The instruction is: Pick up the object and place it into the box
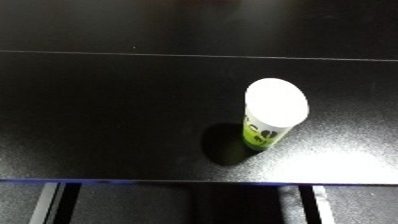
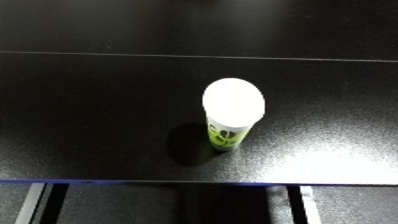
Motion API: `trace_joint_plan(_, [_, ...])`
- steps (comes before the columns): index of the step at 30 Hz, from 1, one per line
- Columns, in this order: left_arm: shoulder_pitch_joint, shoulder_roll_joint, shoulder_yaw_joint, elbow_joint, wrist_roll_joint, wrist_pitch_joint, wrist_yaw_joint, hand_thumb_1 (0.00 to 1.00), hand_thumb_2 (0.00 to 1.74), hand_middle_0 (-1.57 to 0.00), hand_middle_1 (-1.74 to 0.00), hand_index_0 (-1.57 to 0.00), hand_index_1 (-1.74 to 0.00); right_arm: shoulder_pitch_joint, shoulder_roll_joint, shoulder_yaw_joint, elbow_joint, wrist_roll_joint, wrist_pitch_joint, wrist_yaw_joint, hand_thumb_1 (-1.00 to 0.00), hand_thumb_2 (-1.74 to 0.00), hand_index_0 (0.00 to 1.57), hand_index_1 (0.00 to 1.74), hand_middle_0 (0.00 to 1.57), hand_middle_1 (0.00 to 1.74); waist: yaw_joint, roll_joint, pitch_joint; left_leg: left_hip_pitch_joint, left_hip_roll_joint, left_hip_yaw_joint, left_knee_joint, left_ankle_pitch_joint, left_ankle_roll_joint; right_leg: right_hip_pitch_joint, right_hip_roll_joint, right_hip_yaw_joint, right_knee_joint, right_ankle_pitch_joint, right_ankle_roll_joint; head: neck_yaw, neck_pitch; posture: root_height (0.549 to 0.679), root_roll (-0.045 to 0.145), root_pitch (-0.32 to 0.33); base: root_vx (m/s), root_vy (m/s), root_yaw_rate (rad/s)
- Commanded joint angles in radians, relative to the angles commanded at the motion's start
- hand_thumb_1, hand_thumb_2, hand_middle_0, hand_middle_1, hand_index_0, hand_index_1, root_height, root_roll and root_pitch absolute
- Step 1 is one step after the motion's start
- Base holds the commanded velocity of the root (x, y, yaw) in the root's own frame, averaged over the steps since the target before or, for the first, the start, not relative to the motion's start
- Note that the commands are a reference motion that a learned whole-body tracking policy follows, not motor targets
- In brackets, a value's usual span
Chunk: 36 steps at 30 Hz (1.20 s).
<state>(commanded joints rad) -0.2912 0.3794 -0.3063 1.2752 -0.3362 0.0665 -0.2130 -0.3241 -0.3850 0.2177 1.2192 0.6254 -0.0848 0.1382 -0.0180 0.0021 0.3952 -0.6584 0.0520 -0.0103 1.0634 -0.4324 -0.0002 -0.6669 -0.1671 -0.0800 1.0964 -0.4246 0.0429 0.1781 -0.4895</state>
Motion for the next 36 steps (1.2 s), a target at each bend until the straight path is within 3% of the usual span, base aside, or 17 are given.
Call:
trace_joint_plan(3, [-0.002, 0.003, -0.001, 0.002, 0.006, 0.007, -0.005, 0.00, 0.00, 0.00, 0.00, 0.00, 0.00, -0.007, -0.002, 0.001, 0.002, 0.007, 0.002, 0.002, 0.00, 0.00, 0.00, 0.00, 0.00, 0.00, 0.002, -0.002, -0.001, 0.002, 0.001, -0.001, 0.003, -0.001, -0.0002, 0.004, -0.0021, -0.003, -0.001, 0.000, -0.0006, 0.007, -0.091, 0.584, 0.028, 0.013, -0.001, -0.014, 0.036])
trace_joint_plan(7, [0.004, 0.000, -0.001, 0.003, 0.013, 0.009, -0.009, 0.00, 0.00, 0.00, 0.00, 0.00, 0.00, -0.003, -0.003, 0.000, -0.002, 0.012, 0.007, 0.023, 0.00, 0.00, 0.00, 0.00, 0.00, 0.00, 0.003, -0.003, -0.002, 0.020, 0.002, -0.002, -0.005, 0.003, -0.0016, 0.024, -0.0081, -0.006, -0.013, 0.007, 0.0046, 0.012, -0.218, 0.586, 0.029, 0.002, 0.029, -0.002, 0.011])
trace_joint_plan(11, [0.021, -0.002, 0.000, 0.005, 0.020, 0.005, -0.012, 0.00, 0.00, 0.00, 0.00, 0.00, 0.00, 0.013, -0.004, -0.005, 0.003, 0.004, 0.008, 0.059, 0.00, 0.00, 0.00, 0.00, 0.00, 0.00, 0.001, -0.002, -0.006, 0.049, 0.005, 0.002, -0.013, -0.001, -0.0011, 0.051, -0.0174, -0.007, -0.028, 0.012, 0.0114, 0.029, -0.267, 0.589, 0.030, -0.014, 0.074, 0.016, -0.017])
trace_joint_plan(14, [0.033, -0.001, 0.005, 0.008, 0.032, -0.001, -0.014, 0.00, 0.00, 0.00, 0.00, 0.00, 0.00, 0.022, -0.006, -0.006, 0.007, 0.006, 0.013, 0.097, 0.00, 0.00, 0.00, 0.00, 0.00, 0.00, 0.002, -0.003, -0.008, 0.063, 0.009, 0.004, -0.013, -0.005, -0.0013, 0.068, -0.0230, -0.009, -0.034, 0.012, 0.0144, 0.032, -0.273, 0.591, 0.031, -0.023, 0.076, 0.004, -0.010])
trace_joint_plan(18, [0.050, 0.010, 0.016, -0.001, 0.051, 0.000, -0.015, 0.00, 0.00, 0.00, 0.00, 0.00, 0.00, 0.045, -0.022, 0.008, -0.033, 0.015, 0.047, 0.222, 0.00, 0.00, 0.00, 0.00, 0.00, 0.00, 0.000, -0.010, -0.009, 0.079, 0.015, 0.008, -0.018, -0.008, -0.0008, 0.086, -0.0268, -0.012, -0.042, 0.010, 0.0157, 0.031, -0.262, 0.593, 0.030, -0.028, 0.056, -0.020, 0.009])
trace_joint_plan(22, [0.086, 0.036, 0.027, -0.040, 0.055, 0.006, -0.013, 0.00, 0.00, 0.00, 0.00, 0.00, 0.00, 0.100, -0.066, 0.042, -0.206, 0.027, 0.130, 0.378, 0.00, 0.00, 0.00, 0.00, 0.00, 0.00, -0.007, -0.022, -0.006, 0.088, 0.021, 0.013, -0.033, -0.004, 0.0002, 0.096, -0.0266, -0.013, -0.052, 0.013, 0.0177, 0.013, -0.245, 0.594, 0.027, -0.026, 0.022, -0.034, -0.016])
trace_joint_plan(26, [0.137, 0.068, 0.041, -0.082, 0.052, 0.002, -0.017, 0.00, 0.00, 0.00, 0.00, 0.00, 0.00, 0.186, -0.123, 0.063, -0.473, 0.046, 0.242, 0.482, 0.00, 0.00, 0.00, 0.00, 0.00, 0.00, -0.017, -0.036, -0.005, 0.096, 0.027, 0.016, -0.057, 0.005, 0.0000, 0.100, -0.0283, -0.015, -0.068, 0.020, 0.0224, -0.017, -0.234, 0.597, 0.024, -0.020, 0.004, -0.033, -0.055])
trace_joint_plan(27, [0.137, 0.068, 0.041, -0.082, 0.052, 0.002, -0.017, 0.00, 0.00, 0.00, 0.00, 0.00, 0.00, 0.186, -0.123, 0.063, -0.473, 0.046, 0.242, 0.482, 0.00, 0.00, 0.00, 0.00, 0.00, 0.00, -0.017, -0.036, -0.005, 0.096, 0.027, 0.016, -0.057, 0.005, 0.0000, 0.100, -0.0283, -0.015, -0.068, 0.020, 0.0224, -0.017, -0.234, 0.597, 0.024, -0.020, 0.004, -0.034, -0.062])
trace_joint_plan(28, [0.160, 0.083, 0.052, -0.095, 0.051, -0.003, -0.021, 0.00, 0.00, 0.00, 0.00, 0.00, 0.00, 0.228, -0.154, 0.060, -0.620, 0.073, 0.294, 0.539, 0.00, 0.00, 0.00, 0.00, 0.00, 0.00, -0.024, -0.044, -0.006, 0.100, 0.031, 0.016, -0.068, 0.010, -0.0022, 0.103, -0.0302, -0.017, -0.077, 0.024, 0.0248, -0.041, -0.223, 0.598, 0.023, -0.018, 0.008, -0.034, -0.081])
trace_joint_plan(30, [0.176, 0.095, 0.058, -0.099, 0.046, -0.009, -0.024, 0.00, 0.00, 0.00, 0.00, 0.00, 0.00, 0.260, -0.188, 0.058, -0.763, 0.118, 0.332, 0.604, 0.00, 0.00, 0.00, 0.00, 0.00, 0.00, -0.031, -0.052, -0.007, 0.103, 0.034, 0.016, -0.079, 0.015, -0.0051, 0.105, -0.0317, -0.019, -0.084, 0.027, 0.0262, -0.059, -0.212, 0.599, 0.023, -0.015, 0.009, -0.027, -0.089])
trace_joint_plan(36, [0.187, 0.108, 0.049, -0.056, 0.021, -0.045, -0.035, 0.00, 0.00, 0.00, 0.00, 0.00, 0.00, 0.292, -0.245, 0.047, -1.109, 0.311, 0.349, 0.811, 0.00, 0.00, 0.00, 0.00, 0.00, 0.00, -0.050, -0.066, -0.015, 0.102, 0.046, 0.017, -0.084, 0.017, -0.0165, 0.108, -0.0317, -0.023, -0.090, 0.025, 0.0295, -0.078, -0.195, 0.600, 0.025, -0.012, 0.021, -0.012, -0.082])
